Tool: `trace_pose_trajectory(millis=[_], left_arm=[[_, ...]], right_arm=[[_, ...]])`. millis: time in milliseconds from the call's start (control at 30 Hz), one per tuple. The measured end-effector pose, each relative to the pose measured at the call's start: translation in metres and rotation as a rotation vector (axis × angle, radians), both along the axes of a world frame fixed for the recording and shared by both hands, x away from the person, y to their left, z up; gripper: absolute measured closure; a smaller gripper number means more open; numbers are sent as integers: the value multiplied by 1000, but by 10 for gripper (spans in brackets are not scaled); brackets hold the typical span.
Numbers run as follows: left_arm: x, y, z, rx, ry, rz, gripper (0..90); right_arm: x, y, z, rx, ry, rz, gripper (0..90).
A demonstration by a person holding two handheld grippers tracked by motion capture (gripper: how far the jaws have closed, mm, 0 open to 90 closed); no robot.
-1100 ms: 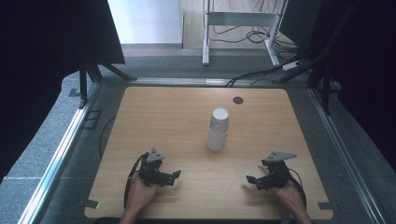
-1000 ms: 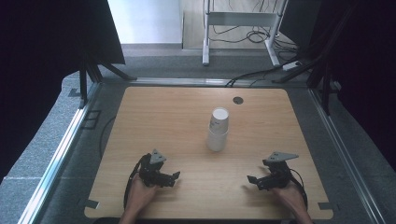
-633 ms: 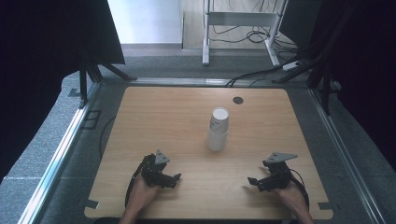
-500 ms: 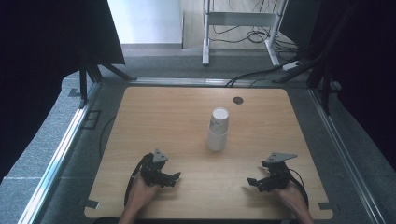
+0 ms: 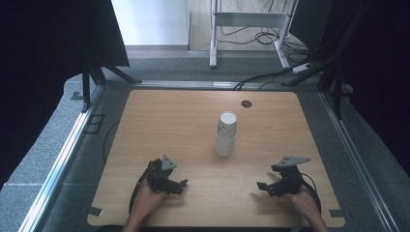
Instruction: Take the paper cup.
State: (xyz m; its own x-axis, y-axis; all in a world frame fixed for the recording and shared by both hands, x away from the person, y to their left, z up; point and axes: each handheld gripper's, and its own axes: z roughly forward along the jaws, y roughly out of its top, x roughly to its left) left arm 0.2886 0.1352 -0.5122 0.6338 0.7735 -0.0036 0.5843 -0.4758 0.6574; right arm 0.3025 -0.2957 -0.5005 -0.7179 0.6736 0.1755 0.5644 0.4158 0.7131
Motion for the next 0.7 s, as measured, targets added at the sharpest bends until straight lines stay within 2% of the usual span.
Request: trace_pose_trajectory(millis=[100,133,233,300,533,667,700], left_arm=[[-1,-3,-2,25,-15,-21,0],[-2,-6,-3,50,-31,-34,0],[-2,-7,-4,50,-38,-42,0],[-2,-8,-4,43,-39,-42,0],[1,-10,-1,-13,-18,-52,0],[2,-12,2,-8,-19,-62,0],[3,-13,3,1,-8,-76,0]], right_arm=[[1,1,0,2,-1,6,0],[1,2,0,1,-1,9,0],[3,2,0,4,5,13,0],[4,2,1,-10,-1,18,0],[8,5,6,-19,-4,37,0],[9,6,8,-21,2,43,0],[10,6,9,-19,-1,46,0]])
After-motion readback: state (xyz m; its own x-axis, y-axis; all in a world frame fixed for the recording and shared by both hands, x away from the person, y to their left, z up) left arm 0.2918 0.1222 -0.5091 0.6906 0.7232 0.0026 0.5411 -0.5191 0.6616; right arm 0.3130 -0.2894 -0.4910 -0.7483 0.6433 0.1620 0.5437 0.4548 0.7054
